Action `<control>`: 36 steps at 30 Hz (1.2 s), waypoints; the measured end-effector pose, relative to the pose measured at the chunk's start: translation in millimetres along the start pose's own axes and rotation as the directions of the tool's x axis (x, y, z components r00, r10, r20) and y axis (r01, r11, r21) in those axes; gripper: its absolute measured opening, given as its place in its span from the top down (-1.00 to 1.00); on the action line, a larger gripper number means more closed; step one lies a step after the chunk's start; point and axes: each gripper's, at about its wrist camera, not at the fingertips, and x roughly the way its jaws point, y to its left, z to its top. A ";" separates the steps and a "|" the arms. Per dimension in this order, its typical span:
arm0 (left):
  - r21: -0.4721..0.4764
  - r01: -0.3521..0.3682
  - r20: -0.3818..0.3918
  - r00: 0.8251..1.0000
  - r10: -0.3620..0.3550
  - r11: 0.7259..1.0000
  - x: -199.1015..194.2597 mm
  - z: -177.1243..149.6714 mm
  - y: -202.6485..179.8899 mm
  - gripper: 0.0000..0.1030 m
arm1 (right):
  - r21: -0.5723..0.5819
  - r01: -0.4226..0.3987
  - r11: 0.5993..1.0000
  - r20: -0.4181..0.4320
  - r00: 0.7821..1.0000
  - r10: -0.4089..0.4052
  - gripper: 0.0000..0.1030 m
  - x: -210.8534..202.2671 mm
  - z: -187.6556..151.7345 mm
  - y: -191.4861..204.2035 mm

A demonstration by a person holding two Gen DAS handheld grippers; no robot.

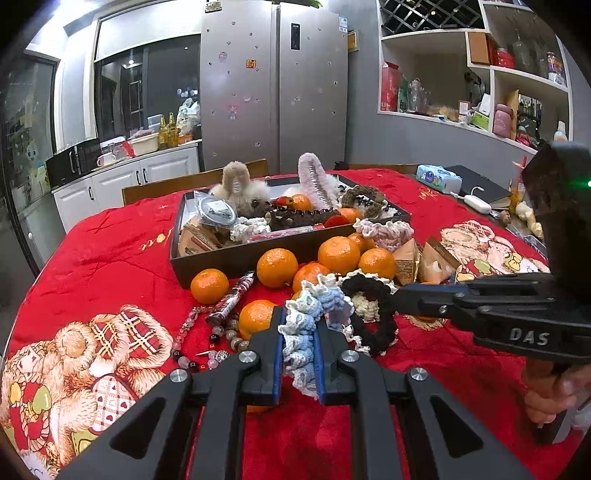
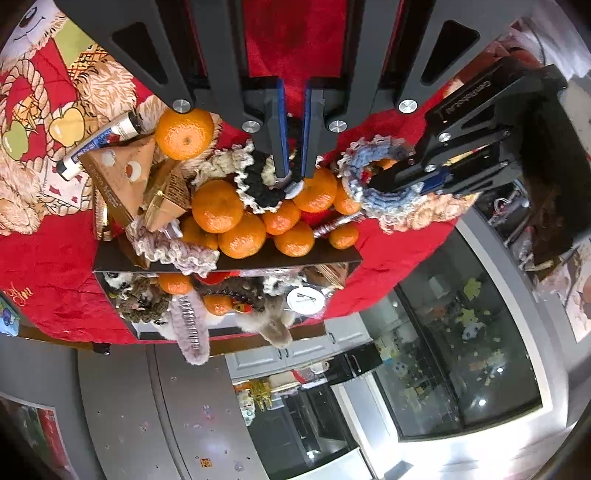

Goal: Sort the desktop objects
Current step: 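Lift both scrunchies off the table with both grippers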

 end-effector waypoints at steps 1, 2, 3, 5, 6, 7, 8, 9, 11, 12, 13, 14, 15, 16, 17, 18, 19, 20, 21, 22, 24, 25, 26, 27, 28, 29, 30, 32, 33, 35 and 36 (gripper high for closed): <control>-0.002 -0.001 -0.001 1.000 0.001 1.000 -0.1 -0.3 0.5 0.73 | 0.005 0.007 1.000 -0.011 1.000 -0.007 0.84 2.9 -0.5 -1.8; -0.002 0.000 -0.004 1.000 0.000 1.000 0.4 -0.2 0.7 0.73 | 0.014 0.012 1.000 -0.022 1.000 -0.012 0.81 5.7 -1.4 -4.4; -0.002 0.004 -0.012 1.000 -0.004 1.000 1.6 -0.6 0.3 0.73 | 0.035 0.025 0.999 -0.038 0.999 -0.023 0.79 9.8 -1.9 -8.9; -0.001 0.007 -0.025 1.000 -0.007 1.000 4.5 -1.1 0.2 0.73 | 0.057 0.028 0.998 -0.062 0.998 -0.025 0.78 16.0 -2.7 -15.0; -0.001 0.009 -0.028 1.000 -0.009 1.000 5.1 -1.4 0.3 0.73 | 0.071 0.030 0.997 -0.073 0.997 -0.025 0.78 18.7 -3.8 -18.2; -0.001 0.010 -0.030 1.000 -0.010 1.000 5.5 -1.5 0.3 0.73 | 0.083 0.029 0.996 -0.081 0.996 -0.022 0.78 21.1 -4.5 -20.6; 0.000 0.010 -0.030 0.999 -0.010 1.000 5.5 -1.8 0.1 0.73 | 0.085 0.030 0.996 -0.088 0.996 -0.022 0.78 23.5 -4.7 -22.0; 0.002 0.011 -0.032 0.999 -0.011 1.000 5.7 -2.0 -0.2 0.73 | 0.086 0.032 0.996 -0.093 0.995 -0.023 0.74 25.3 -5.0 -22.8; 0.005 0.014 -0.035 0.999 -0.013 1.000 6.2 -2.1 -0.7 0.73 | 0.088 0.034 0.996 -0.098 0.995 -0.025 0.53 27.0 -5.4 -23.7; 0.006 0.013 -0.036 0.999 -0.013 1.000 6.2 -2.2 -0.8 0.73 | 0.086 0.032 0.996 -0.105 0.994 -0.023 0.47 28.2 -5.6 -23.3; 0.008 0.015 -0.037 0.999 -0.014 1.000 6.5 -2.0 -1.0 0.73 | 0.088 0.021 0.996 -0.115 0.993 -0.011 0.45 30.4 -6.5 -22.8; 0.010 0.016 -0.038 0.999 -0.015 1.000 6.6 -2.1 -1.2 0.73 | 0.089 0.014 0.996 -0.125 0.992 -0.003 0.44 32.2 -8.0 -21.8; 0.011 0.016 -0.039 0.999 -0.016 1.000 6.9 -2.0 -1.2 0.73 | 0.085 0.012 0.996 -0.135 0.991 -0.001 0.45 34.9 -9.3 -20.4; 0.012 0.016 -0.040 0.999 -0.016 1.000 7.1 -2.0 -1.4 0.73 | 0.072 0.028 0.997 -0.145 0.989 -0.017 0.45 37.9 -10.6 -17.9; 0.012 0.018 -0.042 0.999 -0.017 1.000 7.5 -1.9 -1.4 0.73 | 0.063 0.035 0.997 -0.143 0.989 -0.026 0.51 38.4 -10.6 -15.7; 0.012 0.020 -0.044 0.999 -0.019 1.000 8.2 -1.7 -1.3 0.73 | 0.058 0.042 0.997 -0.141 0.989 -0.033 0.58 38.4 -10.2 -14.7; 0.011 0.020 -0.047 0.999 -0.020 1.000 8.6 -1.8 -1.2 0.73 | 0.059 0.037 0.998 -0.146 0.989 -0.028 0.60 39.4 -10.6 -14.8; 0.011 0.022 -0.048 0.999 -0.021 1.000 8.9 -1.9 -1.3 0.73 | 0.067 0.028 0.997 -0.145 0.989 -0.018 0.69 39.4 -11.0 -16.3; 0.011 0.023 -0.049 0.999 -0.023 1.000 9.2 -1.8 -1.2 0.73 | 0.076 0.015 0.997 -0.143 0.990 -0.004 0.77 38.7 -11.2 -17.7; 0.011 0.024 -0.050 0.998 -0.023 1.000 9.5 -1.7 -1.3 0.73 | 0.078 0.008 0.997 -0.141 0.990 0.003 0.78 38.7 -11.2 -18.2; 0.011 0.024 -0.049 0.999 -0.024 1.000 9.5 -1.7 -1.2 0.73 | 0.074 0.017 0.997 -0.138 0.990 -0.007 0.80 38.1 -11.2 -16.8; 0.011 0.024 -0.048 0.999 -0.024 1.000 9.7 -1.8 -1.2 0.73 | 0.069 0.019 0.997 -0.133 0.991 -0.010 0.80 36.9 -11.3 -15.6; 0.011 0.026 -0.049 0.999 -0.025 1.000 10.0 -1.6 -1.0 0.73 | 0.066 0.019 0.998 -0.130 0.992 -0.010 0.81 35.6 -11.3 -14.7; 0.011 0.026 -0.048 0.999 -0.025 1.000 10.1 -1.5 -1.2 0.73 | 0.063 0.020 0.998 -0.125 0.992 -0.012 0.81 34.4 -11.2 -14.1; 0.011 0.026 -0.048 0.999 -0.026 1.000 10.1 -1.5 -1.2 0.73 | 0.059 0.019 0.998 -0.119 0.993 -0.012 0.81 33.0 -11.0 -13.5; 0.011 0.028 -0.046 0.999 -0.027 1.000 10.0 -1.6 -1.3 0.73 | 0.056 0.019 0.998 -0.112 0.994 -0.013 0.82 31.1 -10.7 -12.9; 0.011 0.029 -0.045 0.999 -0.028 1.000 9.7 -1.6 -1.0 0.73 | 0.052 0.019 0.998 -0.107 0.994 -0.014 0.82 28.8 -10.7 -12.3; 0.011 0.029 -0.042 0.999 -0.028 1.000 9.0 -1.6 -0.8 0.73 | 0.043 0.017 0.999 -0.098 0.995 -0.013 0.82 26.0 -10.0 -10.5; 0.010 0.029 -0.040 0.999 -0.029 1.000 8.5 -1.4 -0.5 0.73 | 0.038 0.016 0.999 -0.091 0.996 -0.013 0.82 24.1 -9.3 -9.4; 0.005 0.029 -0.034 0.999 -0.029 1.000 7.2 -1.3 0.2 0.73 | 0.025 0.011 1.000 -0.072 0.997 -0.009 0.83 18.8 -7.0 -6.4; 0.001 0.029 -0.031 0.999 -0.029 1.000 6.4 -1.3 0.9 0.73 | 0.022 0.009 1.000 -0.064 0.998 -0.008 0.83 16.7 -6.3 -5.5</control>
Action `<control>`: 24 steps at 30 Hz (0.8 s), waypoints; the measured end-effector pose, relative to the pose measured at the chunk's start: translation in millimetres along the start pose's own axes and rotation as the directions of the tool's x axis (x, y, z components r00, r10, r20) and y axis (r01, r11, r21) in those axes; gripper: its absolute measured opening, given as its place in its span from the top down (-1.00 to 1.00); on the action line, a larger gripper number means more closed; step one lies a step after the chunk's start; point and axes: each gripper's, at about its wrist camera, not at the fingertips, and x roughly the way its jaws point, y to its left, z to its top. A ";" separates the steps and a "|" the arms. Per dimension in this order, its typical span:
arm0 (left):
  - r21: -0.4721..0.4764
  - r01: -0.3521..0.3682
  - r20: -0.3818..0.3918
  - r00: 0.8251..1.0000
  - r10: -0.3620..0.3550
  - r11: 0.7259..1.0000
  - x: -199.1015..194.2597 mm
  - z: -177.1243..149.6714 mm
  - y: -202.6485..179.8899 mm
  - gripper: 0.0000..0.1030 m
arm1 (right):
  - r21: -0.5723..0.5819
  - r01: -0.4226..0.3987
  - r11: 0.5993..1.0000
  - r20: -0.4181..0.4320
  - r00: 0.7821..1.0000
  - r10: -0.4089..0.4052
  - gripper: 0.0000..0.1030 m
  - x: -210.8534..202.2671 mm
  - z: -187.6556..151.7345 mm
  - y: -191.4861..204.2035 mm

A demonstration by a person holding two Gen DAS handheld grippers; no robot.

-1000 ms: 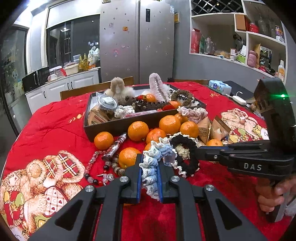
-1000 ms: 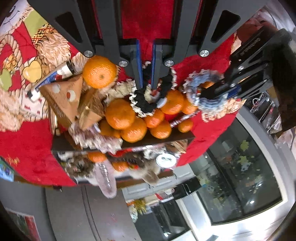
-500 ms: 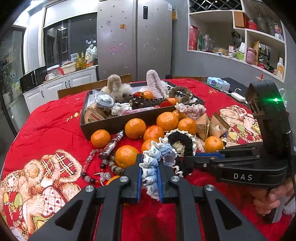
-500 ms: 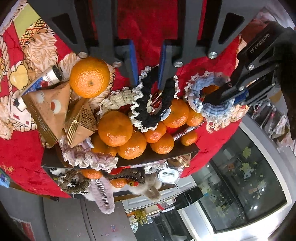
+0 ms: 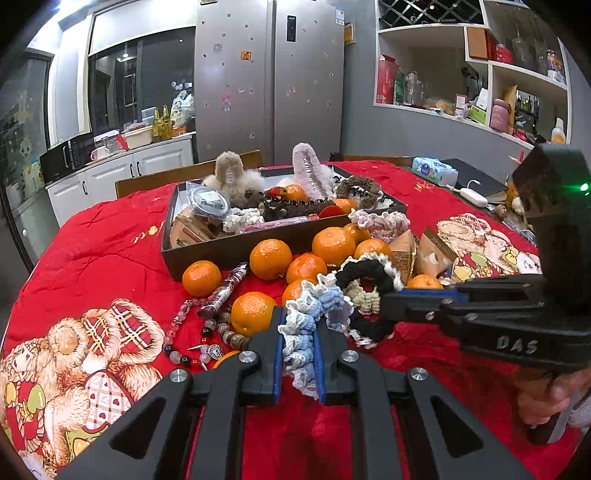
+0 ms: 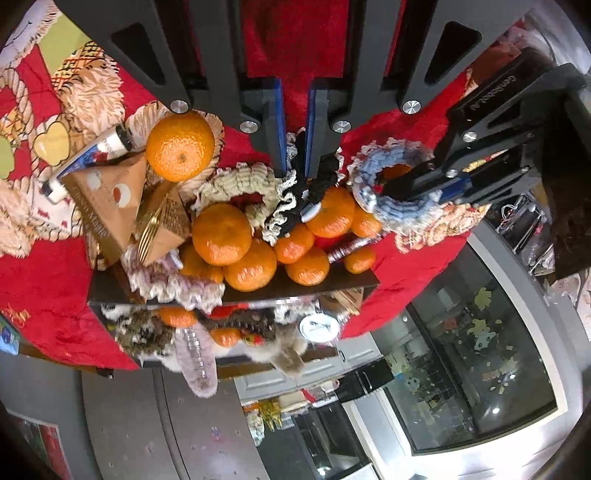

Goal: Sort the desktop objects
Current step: 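Lift both scrunchies off the table with both grippers, then carry both scrunchies in both grippers over the black tray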

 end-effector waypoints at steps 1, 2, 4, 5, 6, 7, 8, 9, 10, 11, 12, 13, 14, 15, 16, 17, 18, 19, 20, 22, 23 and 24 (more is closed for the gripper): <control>-0.005 0.002 0.002 1.000 -0.002 1.000 -0.7 0.1 0.8 0.73 | -0.004 -0.005 1.000 0.016 1.000 0.005 0.83 -4.8 1.3 1.2; -0.011 0.007 0.004 1.000 -0.007 1.000 -1.1 0.2 1.8 0.73 | -0.007 -0.009 1.000 0.028 1.000 0.009 0.83 -8.6 2.3 2.0; -0.016 0.010 0.002 1.000 -0.010 1.000 -1.2 -0.1 2.4 0.73 | -0.010 -0.019 1.000 0.051 0.999 0.020 0.83 -14.7 4.6 2.9; -0.016 0.010 0.002 1.000 -0.010 1.000 -1.0 -0.1 2.6 0.73 | -0.009 -0.025 1.000 0.064 0.998 0.025 0.83 -18.6 5.5 3.3; -0.016 0.012 0.003 1.000 -0.012 1.000 -1.0 -0.1 2.6 0.73 | -0.010 -0.029 1.000 0.071 0.997 0.029 0.83 -20.4 6.0 3.8; -0.017 0.013 0.003 1.000 -0.013 1.000 -1.2 -0.3 2.7 0.73 | -0.015 -0.032 0.999 0.079 0.996 0.033 0.83 -22.7 6.3 4.8; -0.017 0.013 0.004 1.000 -0.013 1.000 -1.3 -0.4 2.9 0.73 | -0.017 -0.031 0.999 0.085 0.996 0.033 0.83 -24.1 6.6 5.6; -0.016 0.014 0.003 1.000 -0.014 1.000 -1.5 -0.4 2.9 0.73 | -0.022 -0.035 0.999 0.086 0.996 0.037 0.83 -24.8 6.7 6.9; -0.017 0.014 0.003 1.000 -0.014 1.000 -1.6 -0.5 3.0 0.73 | -0.024 -0.038 0.999 0.086 0.996 0.040 0.83 -24.9 7.0 7.5; -0.017 0.014 0.003 1.000 -0.014 1.000 -2.0 -0.5 3.1 0.73 | -0.025 -0.040 0.999 0.086 0.995 0.042 0.83 -25.2 7.2 7.9; -0.017 0.013 0.004 1.000 -0.013 1.000 -1.9 -0.4 2.7 0.73 | -0.028 -0.043 0.999 0.083 0.996 0.045 0.83 -24.7 7.3 8.5; -0.017 0.014 0.004 1.000 -0.014 1.000 -1.9 -0.4 2.8 0.73 | -0.029 -0.043 0.999 0.080 0.996 0.045 0.83 -24.0 7.3 9.0; -0.016 0.014 0.003 1.000 -0.013 1.000 -2.0 -0.4 2.8 0.73 | -0.029 -0.043 0.999 0.079 0.996 0.045 0.83 -23.8 6.7 9.1; -0.017 0.012 0.004 1.000 -0.012 1.000 -2.2 -0.3 2.8 0.73 | -0.031 -0.044 0.999 0.076 0.996 0.046 0.83 -23.4 6.2 9.5; -0.016 0.014 0.004 1.000 -0.014 1.000 -2.1 -0.3 2.8 0.73 | -0.031 -0.044 0.999 0.076 0.996 0.046 0.83 -23.3 6.1 9.6; -0.016 0.015 0.004 1.000 -0.015 1.000 -2.0 -0.4 2.8 0.73 | -0.031 -0.044 0.999 0.077 0.996 0.046 0.83 -23.6 6.0 9.5; -0.015 0.016 0.003 1.000 -0.016 1.000 -2.2 -0.4 2.7 0.73 | -0.032 -0.045 0.998 0.076 0.996 0.047 0.83 -23.7 6.0 9.4; -0.016 0.016 0.005 1.000 -0.016 1.000 -2.3 -0.5 2.7 0.73 | -0.030 -0.043 0.999 0.080 0.996 0.045 0.83 -24.2 6.2 9.1; -0.018 0.017 0.006 1.000 -0.017 1.000 -2.5 -0.4 2.8 0.73 | -0.028 -0.040 0.999 0.087 0.995 0.042 0.83 -25.2 6.3 8.8; -0.023 0.021 0.008 1.000 -0.021 1.000 -2.6 0.5 3.5 0.73 | -0.026 -0.035 0.999 0.102 0.994 0.037 0.83 -29.3 7.1 8.3; -0.026 0.024 0.006 1.000 -0.024 0.999 -2.4 1.2 4.1 0.73 | -0.019 -0.038 0.999 0.113 0.993 0.040 0.83 -32.3 8.0 7.0; -0.031 0.024 0.004 1.000 -0.024 0.999 -2.4 2.1 5.3 0.73 | -0.015 -0.042 0.999 0.120 0.992 0.043 0.83 -34.4 8.9 5.9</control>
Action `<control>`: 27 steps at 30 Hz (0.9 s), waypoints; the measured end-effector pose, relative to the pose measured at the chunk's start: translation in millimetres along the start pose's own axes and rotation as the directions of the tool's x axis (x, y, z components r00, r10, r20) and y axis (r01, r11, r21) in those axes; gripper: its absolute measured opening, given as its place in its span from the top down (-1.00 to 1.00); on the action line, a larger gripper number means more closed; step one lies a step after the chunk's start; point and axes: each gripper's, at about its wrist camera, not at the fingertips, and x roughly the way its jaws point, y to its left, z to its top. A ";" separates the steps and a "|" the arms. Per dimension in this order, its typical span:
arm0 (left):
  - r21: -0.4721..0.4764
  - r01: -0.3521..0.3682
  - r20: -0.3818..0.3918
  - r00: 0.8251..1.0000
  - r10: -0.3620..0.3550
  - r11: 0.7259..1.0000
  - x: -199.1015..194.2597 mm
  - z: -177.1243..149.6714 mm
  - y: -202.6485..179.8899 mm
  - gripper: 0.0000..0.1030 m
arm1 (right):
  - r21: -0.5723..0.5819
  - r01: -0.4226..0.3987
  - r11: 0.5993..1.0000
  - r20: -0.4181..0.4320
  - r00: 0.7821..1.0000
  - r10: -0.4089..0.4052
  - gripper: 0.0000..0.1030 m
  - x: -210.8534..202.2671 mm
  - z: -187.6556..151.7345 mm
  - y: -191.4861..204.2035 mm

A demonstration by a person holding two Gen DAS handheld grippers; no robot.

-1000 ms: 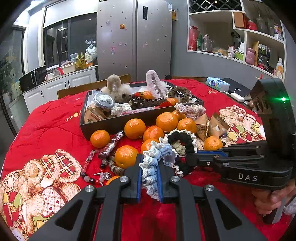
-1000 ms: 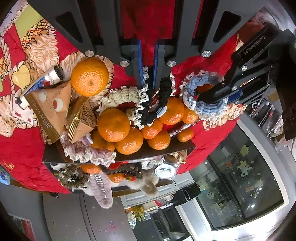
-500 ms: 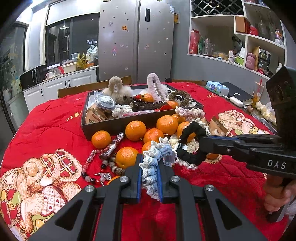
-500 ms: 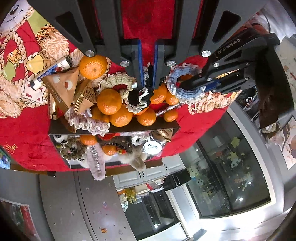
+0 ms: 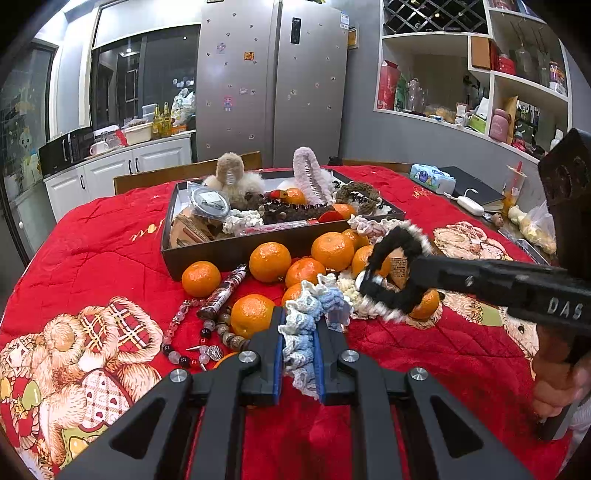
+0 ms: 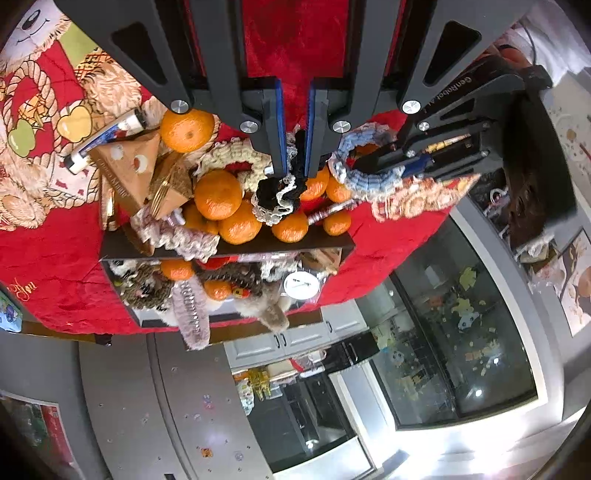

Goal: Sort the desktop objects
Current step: 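Carry both scrunchies in both grippers over the black tray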

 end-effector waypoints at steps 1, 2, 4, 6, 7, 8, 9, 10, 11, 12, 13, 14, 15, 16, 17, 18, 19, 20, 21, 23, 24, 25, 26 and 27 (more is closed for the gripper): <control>-0.010 0.000 0.001 1.000 0.000 1.000 -0.7 0.9 1.5 0.73 | 0.007 -0.003 1.000 0.011 1.000 0.003 0.83 -2.9 1.6 -1.2; -0.018 0.003 0.004 1.000 -0.003 1.000 -2.2 2.1 2.7 0.73 | 0.010 -0.005 1.000 0.021 1.000 0.005 0.83 -5.8 3.3 -2.1; -0.028 -0.002 0.021 1.000 0.003 1.000 -5.8 6.1 4.4 0.73 | 0.015 -0.008 1.000 0.038 0.999 0.008 0.83 -9.8 6.9 -3.3; -0.045 -0.004 0.031 1.000 0.005 0.999 -8.3 13.0 6.0 0.73 | 0.017 -0.016 1.000 0.058 0.998 0.015 0.83 -13.7 10.8 -2.7; -0.053 0.006 0.029 1.000 -0.004 0.999 -8.6 17.8 6.5 0.73 | 0.020 -0.015 1.000 0.066 0.998 0.014 0.83 -15.1 12.9 -2.3; -0.050 0.010 0.029 1.000 -0.008 0.999 -8.3 22.3 6.1 0.73 | 0.023 -0.016 1.000 0.066 0.998 0.015 0.83 -14.9 15.1 -2.2; -0.040 0.005 0.027 1.000 -0.004 0.999 -7.4 25.6 5.5 0.73 | 0.025 -0.016 1.000 0.067 0.998 0.014 0.83 -15.3 16.5 -2.2; -0.030 -0.010 0.030 0.999 0.011 1.000 -6.7 29.1 4.5 0.73 | 0.029 -0.014 0.999 0.067 0.998 0.012 0.83 -15.0 19.8 -2.2; -0.024 -0.023 0.033 0.999 0.024 0.999 -5.5 32.8 4.6 0.73 | 0.032 -0.013 0.999 0.068 0.998 0.010 0.83 -14.9 22.4 -2.0; -0.024 -0.026 0.029 0.999 0.027 0.999 -3.9 36.3 5.5 0.73 | 0.042 -0.012 0.999 0.072 0.997 0.009 0.83 -15.9 25.7 -2.3; -0.028 -0.027 0.022 0.999 0.028 0.999 -1.9 39.7 6.4 0.73 | 0.047 -0.016 0.999 0.076 0.997 0.012 0.83 -16.9 30.8 -1.8; -0.036 -0.024 0.012 1.000 0.024 0.999 1.1 43.8 8.9 0.73 | 0.043 -0.015 0.999 0.079 0.997 0.012 0.83 -17.8 34.6 -0.6; -0.043 -0.022 0.003 1.000 0.022 0.999 3.8 47.7 11.2 0.73 | 0.041 -0.010 0.999 0.084 0.996 0.007 0.83 -18.9 37.4 0.3; -0.050 -0.023 -0.006 1.000 0.023 0.998 7.2 53.2 13.8 0.73 | 0.034 -0.002 0.999 0.090 0.996 -0.001 0.83 -19.8 42.4 1.7; -0.053 -0.023 -0.008 1.000 0.023 0.998 9.3 57.8 15.5 0.73 | 0.025 0.004 1.000 0.093 0.996 -0.006 0.83 -20.6 45.5 3.3; -0.051 -0.024 -0.006 1.000 0.024 0.998 11.4 63.0 17.3 0.73 | 0.019 0.012 1.000 0.096 0.995 -0.014 0.83 -20.8 49.9 4.2; -0.046 -0.030 -0.001 1.000 0.030 0.998 12.8 68.4 18.1 0.73 | 0.011 0.020 1.000 0.098 0.995 -0.021 0.83 -20.9 55.1 4.6; -0.038 -0.037 0.006 0.999 0.037 0.999 14.5 74.4 18.6 0.73 | 0.007 0.025 1.000 0.100 0.995 -0.025 0.83 -20.5 59.4 4.7; -0.034 -0.040 0.014 0.999 0.041 0.999 15.9 79.3 19.7 0.73 | 0.004 0.030 1.000 0.101 0.994 -0.031 0.83 -19.1 64.1 4.4; -0.035 -0.035 0.029 0.999 0.036 0.999 18.7 91.7 22.9 0.73 | 0.018 0.032 0.999 0.096 0.995 -0.033 0.82 -15.3 74.5 0.9; -0.037 -0.031 0.032 0.999 0.033 0.999 21.1 97.3 24.2 0.73 | 0.022 0.024 0.999 0.091 0.995 -0.026 0.83 -13.7 79.0 -0.1; -0.041 -0.030 0.037 0.999 0.032 0.999 23.4 102.8 25.9 0.73 | 0.024 0.018 1.000 0.091 0.996 -0.020 0.83 -12.1 84.3 -1.0; -0.043 -0.028 0.040 0.999 0.029 0.999 26.8 108.8 27.7 0.73 | 0.020 0.023 1.000 0.097 0.995 -0.024 0.82 -10.6 90.2 -1.2; -0.043 -0.026 0.042 0.999 0.028 0.999 29.8 114.0 29.0 0.73 | 0.015 0.028 1.000 0.100 0.995 -0.029 0.82 -9.5 93.1 -0.5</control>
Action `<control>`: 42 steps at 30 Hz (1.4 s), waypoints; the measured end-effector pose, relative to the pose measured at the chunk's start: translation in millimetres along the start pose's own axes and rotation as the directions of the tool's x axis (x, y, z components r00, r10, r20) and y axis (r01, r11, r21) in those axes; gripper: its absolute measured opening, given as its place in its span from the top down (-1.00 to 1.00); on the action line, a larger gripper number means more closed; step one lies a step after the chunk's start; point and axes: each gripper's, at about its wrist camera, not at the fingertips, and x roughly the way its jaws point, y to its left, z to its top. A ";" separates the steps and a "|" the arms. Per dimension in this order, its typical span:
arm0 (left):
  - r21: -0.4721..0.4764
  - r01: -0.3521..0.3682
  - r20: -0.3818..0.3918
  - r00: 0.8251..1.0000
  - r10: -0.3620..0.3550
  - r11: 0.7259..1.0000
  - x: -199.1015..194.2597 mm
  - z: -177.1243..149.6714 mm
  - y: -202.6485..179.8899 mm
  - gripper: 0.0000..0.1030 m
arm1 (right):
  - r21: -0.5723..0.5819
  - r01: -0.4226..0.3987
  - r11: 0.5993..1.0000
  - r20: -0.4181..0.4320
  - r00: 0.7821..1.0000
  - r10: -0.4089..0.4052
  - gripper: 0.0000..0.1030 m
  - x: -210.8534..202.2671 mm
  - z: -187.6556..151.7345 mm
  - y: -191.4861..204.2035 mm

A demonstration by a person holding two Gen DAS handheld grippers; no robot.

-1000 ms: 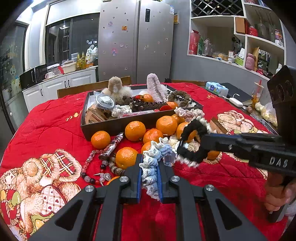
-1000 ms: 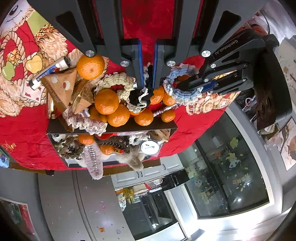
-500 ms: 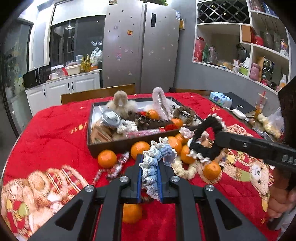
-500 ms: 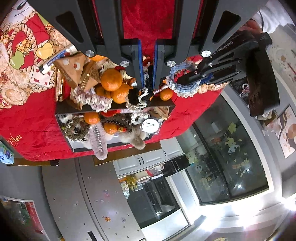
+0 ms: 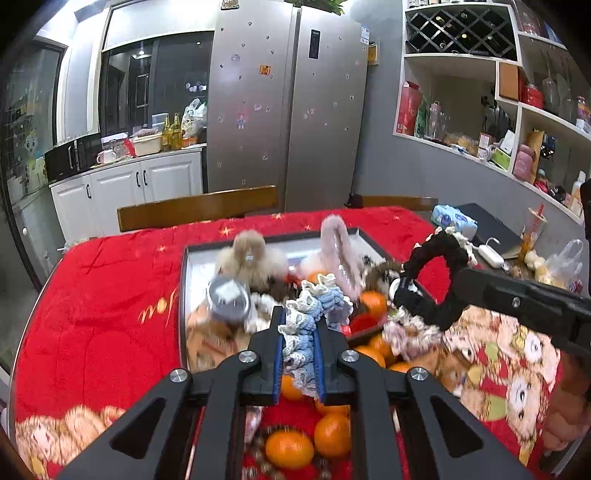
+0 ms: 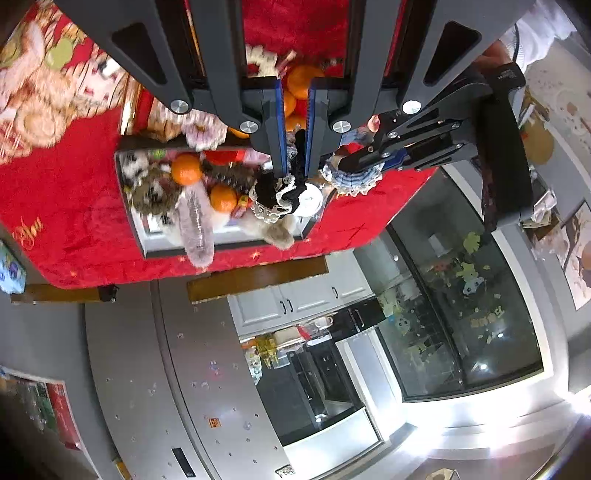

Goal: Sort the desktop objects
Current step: 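Carry both scrunchies in both grippers over the black tray, then lower both scrunchies into the tray and open both grippers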

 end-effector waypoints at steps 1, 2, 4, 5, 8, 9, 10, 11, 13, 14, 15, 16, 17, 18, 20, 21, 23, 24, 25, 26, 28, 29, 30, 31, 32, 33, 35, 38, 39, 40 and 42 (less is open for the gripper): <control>-0.002 0.000 0.005 1.000 0.000 1.000 3.6 4.9 1.2 0.73 | -0.007 0.006 1.000 0.004 1.000 -0.006 0.82 2.8 4.6 -0.3; -0.003 0.002 0.009 1.000 -0.002 1.000 8.3 10.4 2.6 0.73 | -0.008 0.008 1.000 0.006 1.000 -0.008 0.82 5.6 8.4 -1.4; -0.009 0.003 0.020 1.000 -0.003 1.000 17.8 19.2 5.8 0.73 | -0.003 0.010 1.000 0.002 1.000 -0.010 0.82 14.2 16.8 -5.9; -0.013 0.005 0.024 1.000 -0.005 1.000 22.2 22.8 7.6 0.73 | -0.003 0.015 1.000 0.005 1.000 -0.015 0.82 18.2 20.4 -8.5; -0.032 0.009 0.024 1.000 -0.008 0.999 40.0 33.0 14.7 0.73 | 0.022 0.024 0.999 -0.001 1.000 -0.024 0.82 35.7 33.7 -23.5; -0.039 0.012 0.017 1.000 -0.011 0.999 47.0 36.2 17.1 0.73 | 0.041 0.020 0.999 -0.006 1.000 -0.020 0.82 44.2 39.1 -31.8; -0.047 0.016 0.012 1.000 -0.016 0.999 54.3 39.4 19.9 0.73 | 0.052 0.019 0.998 -0.009 1.000 -0.019 0.82 49.9 43.0 -36.7; -0.051 0.018 0.008 1.000 -0.018 0.999 62.3 42.3 22.5 0.73 | 0.060 0.024 0.998 -0.011 1.000 -0.023 0.82 56.7 46.6 -43.1; -0.044 0.008 0.001 1.000 -0.008 0.999 76.8 45.6 25.2 0.73 | 0.064 0.036 0.997 -0.013 0.999 -0.035 0.82 67.7 50.8 -52.7; -0.042 0.004 0.001 1.000 -0.004 0.999 83.4 45.9 26.5 0.73 | 0.068 0.038 0.997 -0.017 0.999 -0.037 0.82 72.5 51.3 -57.3; -0.043 0.003 -0.001 1.000 -0.003 0.999 89.0 45.3 27.6 0.73 | 0.077 0.040 0.996 -0.024 0.999 -0.038 0.82 79.5 51.9 -64.2; -0.045 0.005 -0.003 1.000 -0.005 0.999 94.2 44.1 29.3 0.73 | 0.080 0.043 0.996 -0.028 0.999 -0.041 0.82 83.2 52.1 -67.6; -0.047 -0.002 -0.010 1.000 0.002 0.999 100.4 42.0 31.0 0.73 | 0.080 0.051 0.995 -0.037 0.998 -0.048 0.82 87.9 51.4 -71.4; -0.039 -0.010 -0.025 1.000 0.009 0.999 106.1 39.7 32.0 0.73 | 0.077 0.063 0.995 -0.050 0.997 -0.059 0.82 93.2 50.6 -74.7; -0.027 -0.006 -0.050 0.999 0.005 1.000 117.2 35.3 33.7 0.73 | 0.096 0.072 0.993 -0.070 0.995 -0.065 0.82 102.0 47.1 -83.6; -0.027 -0.008 -0.059 0.998 0.006 1.000 121.5 32.5 34.3 0.73 | 0.106 0.061 0.992 -0.089 0.995 -0.051 0.82 107.2 44.6 -87.9; -0.031 -0.008 -0.082 0.997 0.005 0.999 130.7 27.3 36.7 0.73 | 0.103 0.066 0.992 -0.100 0.993 -0.056 0.82 112.4 41.2 -89.7; -0.031 -0.008 -0.094 0.996 0.005 0.999 135.3 24.5 37.5 0.73 | 0.095 0.075 0.993 -0.101 0.993 -0.065 0.82 115.3 39.9 -90.0; -0.030 -0.011 -0.101 0.995 0.008 0.999 138.7 22.4 37.9 0.73 | 0.085 0.078 0.993 -0.110 0.992 -0.069 0.82 119.8 38.2 -90.3; -0.026 -0.015 -0.111 0.994 0.012 1.000 142.5 20.0 37.7 0.73 | 0.083 0.082 0.993 -0.119 0.990 -0.072 0.82 123.4 36.9 -90.9; -0.045 -0.004 -0.128 0.992 -0.002 0.999 146.1 17.5 40.4 0.73 | 0.072 0.097 0.993 -0.146 0.986 -0.085 0.82 130.0 32.1 -92.0; -0.060 0.002 -0.130 0.992 -0.009 0.998 147.0 17.1 42.9 0.73 | 0.065 0.109 0.992 -0.158 0.983 -0.098 0.82 132.1 30.1 -92.4; -0.062 -0.003 -0.131 0.991 -0.006 0.998 147.4 16.7 44.2 0.73 | 0.060 0.120 0.991 -0.168 0.980 -0.109 0.82 133.7 27.9 -93.4; -0.062 -0.009 -0.133 0.991 0.000 0.998 148.5 16.3 45.4 0.73 | 0.061 0.136 0.989 -0.178 0.976 -0.123 0.82 135.2 25.5 -95.8; -0.070 -0.010 -0.134 0.991 0.000 0.998 149.7 15.8 47.2 0.73 | 0.069 0.154 0.986 -0.186 0.973 -0.138 0.82 136.5 23.8 -99.0; -0.078 -0.006 -0.138 0.990 -0.005 0.997 150.6 14.3 48.6 0.73 | 0.085 0.169 0.982 -0.200 0.968 -0.149 0.82 137.7 21.8 -103.5; -0.090 0.001 -0.144 0.990 -0.014 0.996 151.8 13.3 49.8 0.73 | 0.105 0.182 0.978 -0.210 0.965 -0.158 0.82 139.3 19.6 -109.3; -0.086 0.001 -0.142 0.990 -0.014 0.996 150.2 11.6 48.9 0.73 | 0.110 0.193 0.975 -0.216 0.962 -0.166 0.82 141.3 17.6 -112.7; -0.084 0.002 -0.142 0.990 -0.014 0.996 149.0 11.8 48.2 0.73 | 0.109 0.189 0.976 -0.218 0.962 -0.162 0.82 141.2 17.5 -112.4; -0.083 0.001 -0.142 0.990 -0.013 0.997 148.7 11.8 47.5 0.73 | 0.105 0.190 0.976 -0.216 0.963 -0.164 0.82 140.9 17.6 -112.0; -0.085 0.002 -0.143 0.990 -0.014 0.996 148.3 11.6 47.3 0.73 | 0.092 0.196 0.976 -0.213 0.962 -0.173 0.82 140.2 17.9 -110.3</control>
